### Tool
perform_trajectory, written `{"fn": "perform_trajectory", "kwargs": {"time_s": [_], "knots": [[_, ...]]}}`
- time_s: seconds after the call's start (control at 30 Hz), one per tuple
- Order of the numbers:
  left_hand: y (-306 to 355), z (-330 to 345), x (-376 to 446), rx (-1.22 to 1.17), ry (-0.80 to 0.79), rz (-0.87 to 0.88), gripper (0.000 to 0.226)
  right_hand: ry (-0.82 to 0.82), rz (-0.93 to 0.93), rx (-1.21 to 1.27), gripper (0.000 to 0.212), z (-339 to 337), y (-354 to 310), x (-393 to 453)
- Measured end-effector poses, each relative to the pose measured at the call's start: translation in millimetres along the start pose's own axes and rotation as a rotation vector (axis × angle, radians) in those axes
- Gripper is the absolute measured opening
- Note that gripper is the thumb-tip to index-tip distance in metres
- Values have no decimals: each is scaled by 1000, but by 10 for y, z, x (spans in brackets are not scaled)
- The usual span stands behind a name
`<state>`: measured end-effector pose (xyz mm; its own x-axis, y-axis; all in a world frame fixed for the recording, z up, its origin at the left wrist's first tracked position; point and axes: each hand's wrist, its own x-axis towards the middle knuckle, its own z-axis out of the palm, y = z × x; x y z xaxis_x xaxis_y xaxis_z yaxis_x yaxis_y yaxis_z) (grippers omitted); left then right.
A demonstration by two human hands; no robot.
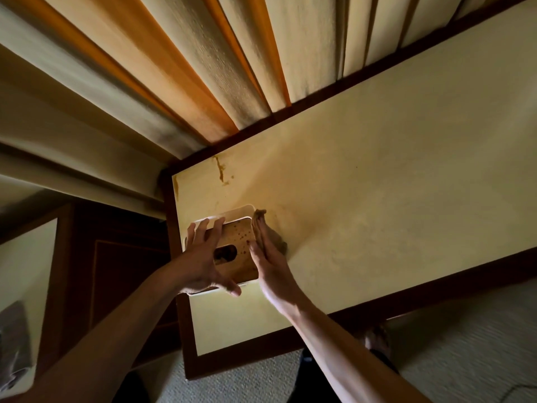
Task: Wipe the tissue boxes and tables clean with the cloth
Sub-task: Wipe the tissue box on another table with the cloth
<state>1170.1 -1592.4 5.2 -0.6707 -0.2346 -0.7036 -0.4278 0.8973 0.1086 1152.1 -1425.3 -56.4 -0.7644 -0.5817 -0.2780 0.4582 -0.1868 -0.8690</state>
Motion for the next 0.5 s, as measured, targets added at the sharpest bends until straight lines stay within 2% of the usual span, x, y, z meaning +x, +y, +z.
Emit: {"fn": "perform_trajectory", "kwargs": {"time_s": [0.23, 0.37, 0.5], "knots": [[-24, 21, 22, -16, 10, -11, 158, 12, 112, 12, 55, 55, 148, -185], [-32, 27, 35, -35, 10, -18, 157, 94, 213, 12, 48, 13, 242, -62], [-45, 35, 47, -33, 16, -11, 156, 92, 290, 103, 59, -48, 199, 91]]}}
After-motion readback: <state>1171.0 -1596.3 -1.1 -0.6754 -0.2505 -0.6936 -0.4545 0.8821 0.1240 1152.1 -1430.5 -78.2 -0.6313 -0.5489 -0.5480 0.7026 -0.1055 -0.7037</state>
